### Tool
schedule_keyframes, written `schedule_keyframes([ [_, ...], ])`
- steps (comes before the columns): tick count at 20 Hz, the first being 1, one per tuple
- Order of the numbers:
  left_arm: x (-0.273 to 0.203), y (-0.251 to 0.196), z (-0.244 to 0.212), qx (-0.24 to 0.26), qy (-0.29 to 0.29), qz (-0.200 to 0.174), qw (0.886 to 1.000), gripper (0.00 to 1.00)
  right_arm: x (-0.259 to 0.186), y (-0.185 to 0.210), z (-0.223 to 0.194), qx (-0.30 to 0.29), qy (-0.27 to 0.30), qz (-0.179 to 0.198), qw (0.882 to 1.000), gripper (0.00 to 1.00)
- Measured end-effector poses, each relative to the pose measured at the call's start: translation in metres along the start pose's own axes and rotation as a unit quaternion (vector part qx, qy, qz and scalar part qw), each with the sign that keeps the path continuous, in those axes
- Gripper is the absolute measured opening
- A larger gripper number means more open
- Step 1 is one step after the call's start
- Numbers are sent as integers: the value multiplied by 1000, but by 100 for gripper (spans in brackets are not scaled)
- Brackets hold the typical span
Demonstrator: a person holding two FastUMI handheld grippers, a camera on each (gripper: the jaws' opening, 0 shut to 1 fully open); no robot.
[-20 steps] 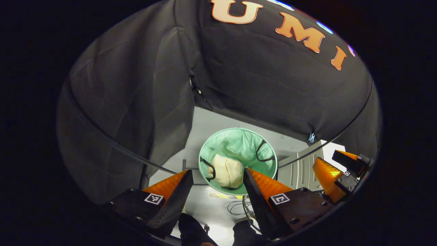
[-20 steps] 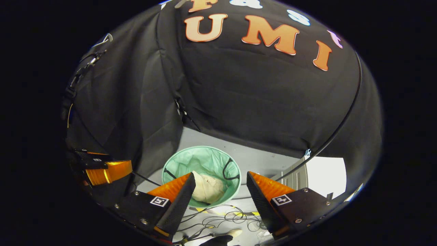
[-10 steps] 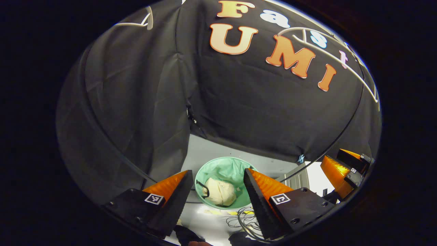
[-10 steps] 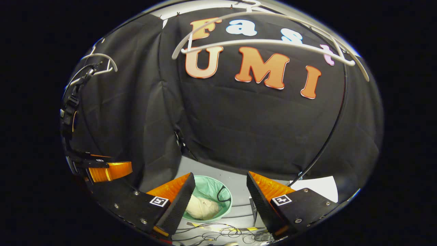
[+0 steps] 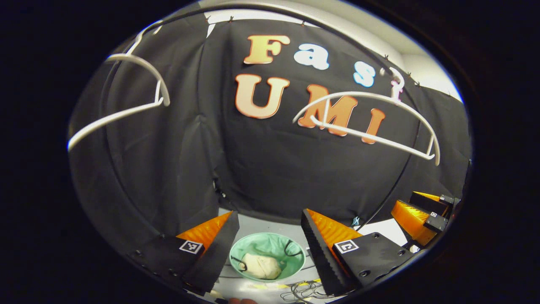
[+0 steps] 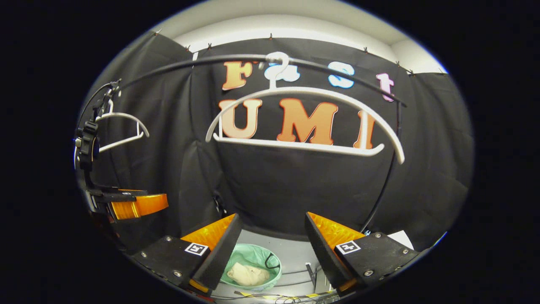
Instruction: Grasp the clothes on the hanger with both hands and then place them into the laundry hamper below.
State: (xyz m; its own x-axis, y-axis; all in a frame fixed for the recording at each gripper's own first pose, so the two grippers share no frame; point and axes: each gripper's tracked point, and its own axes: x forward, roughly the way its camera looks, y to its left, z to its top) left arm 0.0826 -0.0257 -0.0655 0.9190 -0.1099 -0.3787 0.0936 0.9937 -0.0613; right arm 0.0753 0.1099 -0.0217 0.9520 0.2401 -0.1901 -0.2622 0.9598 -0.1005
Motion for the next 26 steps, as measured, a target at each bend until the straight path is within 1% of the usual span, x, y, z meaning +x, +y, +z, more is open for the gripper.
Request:
schedule_keyframes([
  [1, -4, -7, 16, 9, -21, -10, 1000, 100, -6, -5, 12, -1, -15, -4, 1000, 94],
  [2, -7, -15, 33, 15, -40, -20, 999, 97, -14, -11, 26, -4, -31, -10, 999, 94],
  [3, -11, -22, 44, 22, -57, -29, 998, 100, -23, -18, 40, -7, -45, -15, 999, 94],
  [4, -15, -30, 57, 28, -72, -36, 996, 100, -29, -24, 51, -8, -57, -21, 998, 94],
  [5, -22, -34, 68, 32, -86, -43, 995, 94, -29, -27, 55, -10, -68, -27, 997, 94],
  [6, -27, -39, 79, 35, -101, -50, 993, 100, -37, -32, 63, -11, -79, -33, 996, 94],
  [7, -38, -43, 91, 36, -114, -56, 991, 94, -42, -36, 73, -10, -89, -38, 995, 94],
  [8, -44, -49, 100, 36, -125, -62, 989, 100, -49, -41, 78, -8, -95, -42, 995, 98],
  [9, -49, -52, 108, 36, -136, -66, 988, 94, -53, -47, 82, -5, -102, -48, 994, 98],
  [10, -54, -53, 115, 34, -146, -67, 986, 97, -58, -52, 83, 0, -106, -54, 993, 98],
  [12, -62, -46, 130, 35, -167, -58, 984, 100, -65, -64, 85, 17, -109, -67, 992, 98],
  [13, -66, -42, 138, 37, -179, -50, 982, 94, -69, -71, 84, 25, -110, -75, 991, 98],
  [14, -70, -34, 145, 35, -191, -34, 980, 94, -71, -79, 83, 31, -112, -87, 989, 95],
  [15, -76, -29, 152, 33, -201, -26, 979, 97, -73, -84, 81, 32, -112, -93, 989, 93],
  [16, -78, -28, 154, 32, -209, -23, 977, 97, -76, -87, 79, 31, -112, -99, 988, 90],
  [17, -87, -28, 155, 32, -213, -22, 976, 97, -79, -90, 78, 30, -114, -103, 988, 90],
  [18, -91, -26, 155, 32, -215, -19, 976, 97, -80, -92, 77, 31, -115, -104, 987, 98],
  [19, -94, -23, 151, 32, -215, -16, 976, 97, -80, -92, 78, 33, -116, -104, 987, 94],
  [21, -94, -21, 149, 28, -216, -14, 976, 94, -78, -93, 76, 33, -114, -105, 987, 94],
  [23, -92, -20, 140, 20, -212, -16, 977, 100, -75, -97, 74, 33, -111, -108, 987, 94],
  [24, -90, -19, 138, 18, -211, -16, 977, 100, -74, -97, 73, 35, -110, -108, 987, 98],
  [25, -87, -16, 136, 16, -211, -14, 977, 100, -74, -96, 73, 36, -110, -109, 987, 94],
  [26, -86, -15, 137, 15, -212, -12, 977, 100, -73, -96, 72, 36, -109, -109, 987, 94],
])
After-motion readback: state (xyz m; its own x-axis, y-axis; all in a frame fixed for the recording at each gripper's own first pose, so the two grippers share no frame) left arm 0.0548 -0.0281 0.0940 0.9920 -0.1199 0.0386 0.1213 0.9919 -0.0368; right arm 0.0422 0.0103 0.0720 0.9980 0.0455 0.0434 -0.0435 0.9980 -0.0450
